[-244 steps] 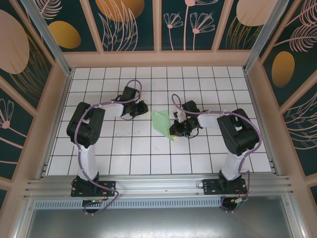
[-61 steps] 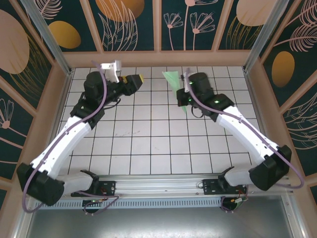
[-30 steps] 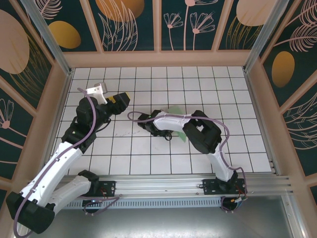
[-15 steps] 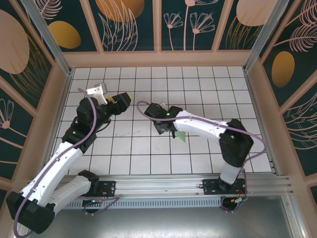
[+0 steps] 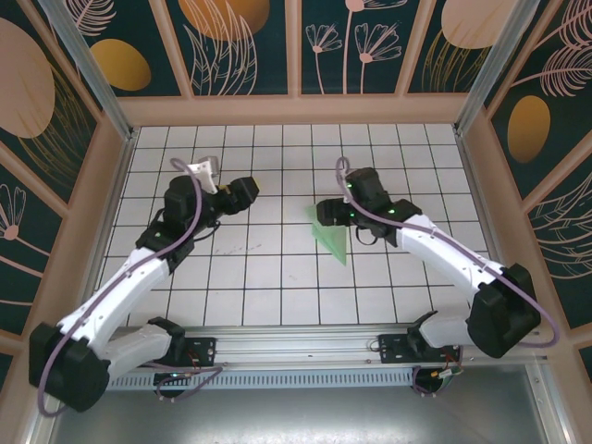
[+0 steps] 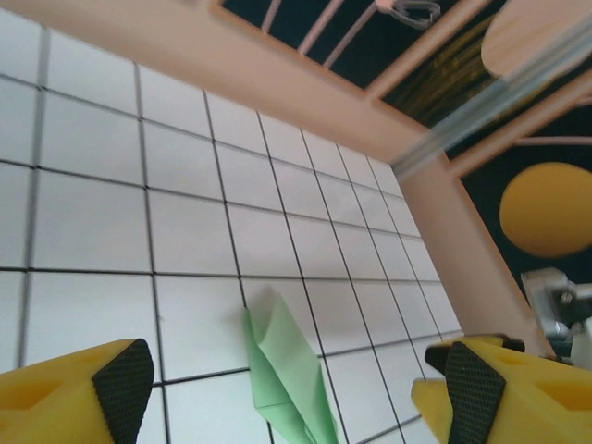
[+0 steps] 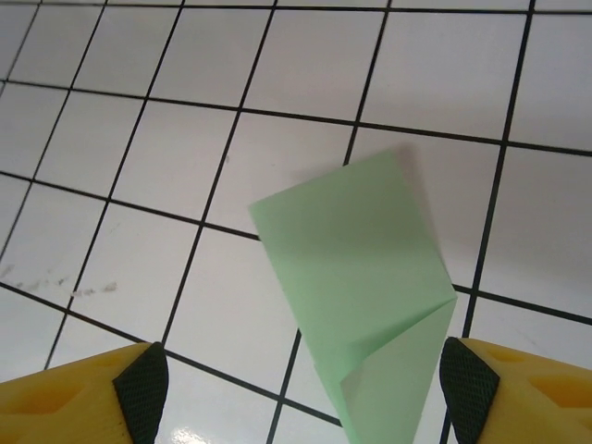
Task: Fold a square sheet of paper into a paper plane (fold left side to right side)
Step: Pick up the paper from the center of the table.
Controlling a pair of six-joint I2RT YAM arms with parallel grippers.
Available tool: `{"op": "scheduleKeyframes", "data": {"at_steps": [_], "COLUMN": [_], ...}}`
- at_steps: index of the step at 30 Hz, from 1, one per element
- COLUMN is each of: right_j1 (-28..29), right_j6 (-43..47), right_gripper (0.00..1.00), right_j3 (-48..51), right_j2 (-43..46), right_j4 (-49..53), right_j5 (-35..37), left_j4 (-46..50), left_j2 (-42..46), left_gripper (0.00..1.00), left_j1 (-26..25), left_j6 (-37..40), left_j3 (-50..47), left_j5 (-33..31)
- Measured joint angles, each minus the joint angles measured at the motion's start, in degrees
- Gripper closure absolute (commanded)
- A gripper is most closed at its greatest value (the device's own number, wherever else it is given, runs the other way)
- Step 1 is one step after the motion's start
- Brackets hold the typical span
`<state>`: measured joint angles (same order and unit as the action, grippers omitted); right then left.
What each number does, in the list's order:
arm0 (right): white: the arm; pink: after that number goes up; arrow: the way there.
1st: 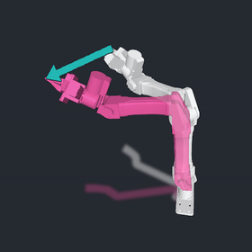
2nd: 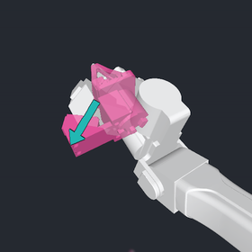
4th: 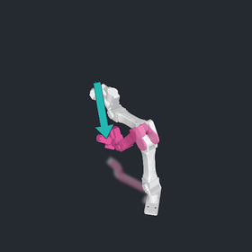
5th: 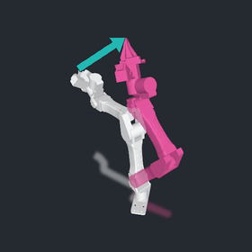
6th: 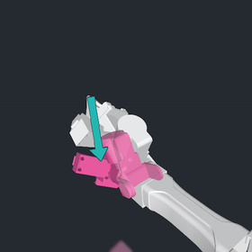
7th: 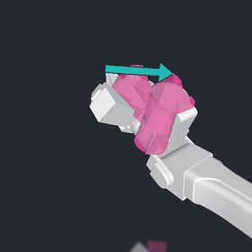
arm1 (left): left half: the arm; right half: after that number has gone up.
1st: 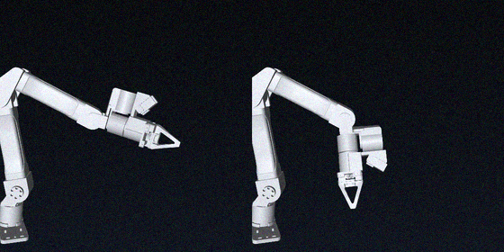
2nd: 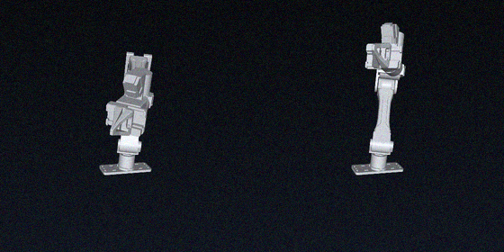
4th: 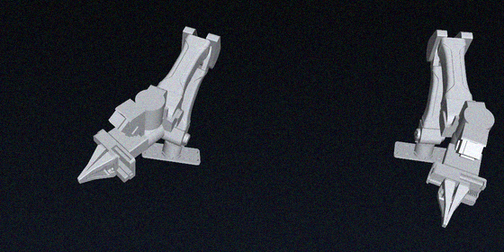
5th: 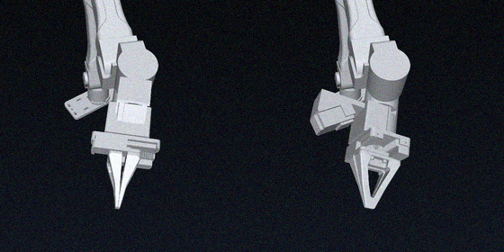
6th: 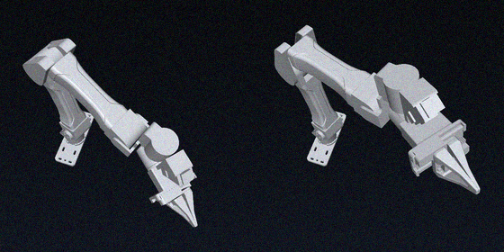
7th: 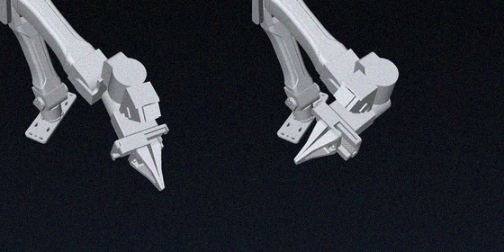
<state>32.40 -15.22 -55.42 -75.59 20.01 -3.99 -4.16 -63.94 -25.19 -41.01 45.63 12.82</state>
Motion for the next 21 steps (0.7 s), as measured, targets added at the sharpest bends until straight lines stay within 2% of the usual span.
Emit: {"op": "scheduleKeyframes", "data": {"at_steps": [5, 9, 16, 21], "right_j1": [-10.1, -16.9, -20.2, -21.0], "right_j6": [-1.2, -2.1, -2.8, -2.7], "right_gripper": [0.21, 0.21, 0.21, 0.20], "right_j3": [7.4, 11.7, 13.6, 14.4], "right_j2": [2.5, 4.7, 7.0, 7.3], "right_j4": [-5.2, -7.6, -9.7, -10.3], "right_j5": [-10.6, -17.0, -22.3, -23.9], "left_j4": [-6.4, -10.7, -15.6, -17.5], "left_j2": [-12.9, -23.7, -39.8, -46.8], "left_gripper": [0.19, 0.20, 0.23, 0.35], "left_j1": [-2.9, -5.5, -7.8, -8.2], "left_j6": [-2.5, -4.4, -6.9, -8.6], "left_j3": [-0.1, 1.0, 8.6, 13.4], "left_j5": [6.3, 8.7, 11.0, 12.3]}}
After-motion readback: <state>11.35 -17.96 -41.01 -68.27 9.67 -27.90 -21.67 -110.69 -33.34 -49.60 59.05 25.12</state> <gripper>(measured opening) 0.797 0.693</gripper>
